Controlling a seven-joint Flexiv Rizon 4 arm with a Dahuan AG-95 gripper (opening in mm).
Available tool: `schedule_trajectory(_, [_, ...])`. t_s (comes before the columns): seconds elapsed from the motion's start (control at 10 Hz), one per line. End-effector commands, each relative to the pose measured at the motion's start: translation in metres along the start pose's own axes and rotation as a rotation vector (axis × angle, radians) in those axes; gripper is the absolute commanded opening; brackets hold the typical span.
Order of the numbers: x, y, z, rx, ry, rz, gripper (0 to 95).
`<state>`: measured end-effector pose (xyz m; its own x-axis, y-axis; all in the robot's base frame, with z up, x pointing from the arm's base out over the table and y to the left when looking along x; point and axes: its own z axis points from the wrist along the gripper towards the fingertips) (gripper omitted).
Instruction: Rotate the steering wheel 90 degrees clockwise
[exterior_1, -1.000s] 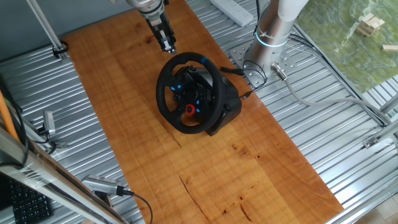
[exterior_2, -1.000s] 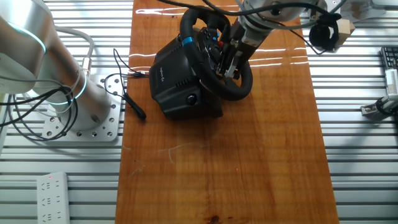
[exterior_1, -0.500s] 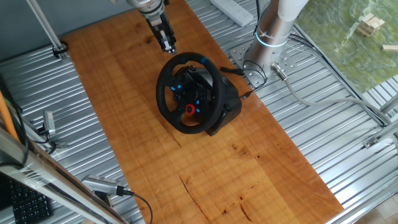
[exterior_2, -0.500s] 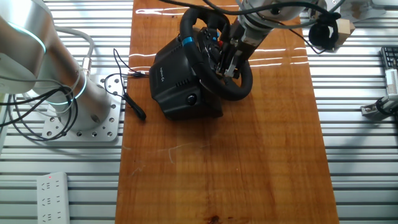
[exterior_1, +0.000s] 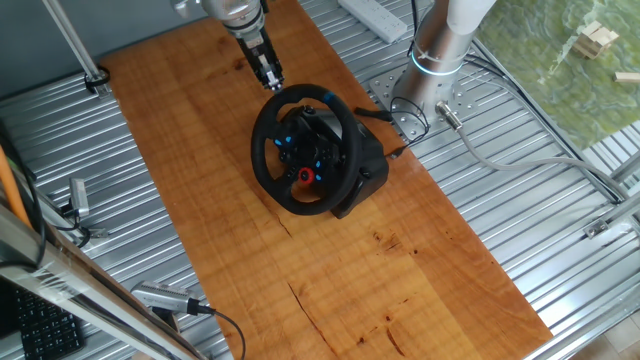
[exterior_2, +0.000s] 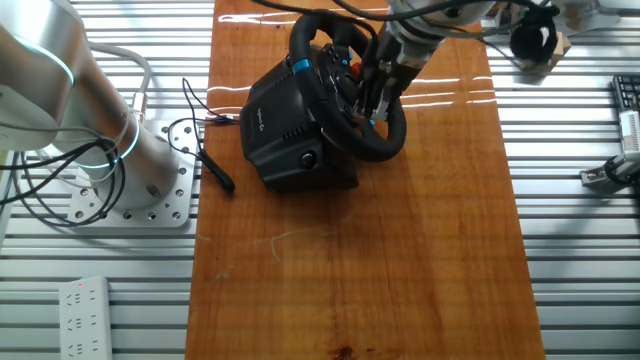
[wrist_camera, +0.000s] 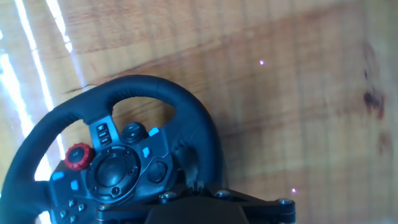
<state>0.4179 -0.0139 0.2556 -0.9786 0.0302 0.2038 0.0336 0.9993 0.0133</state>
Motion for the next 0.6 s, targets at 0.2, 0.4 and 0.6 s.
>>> schedule_trajectory(0.2, [0.0003,0.0013,0.0006,0.082,-0.089,-0.475,0.0])
schedule_trajectory(0.4, [0.0022,-0.0007,-0.0007,0.090,-0.078,-0.628,0.0])
schedule_trajectory(0.6, [0.0026,0.0003,-0.0015,0.091,-0.088,-0.943,0.0])
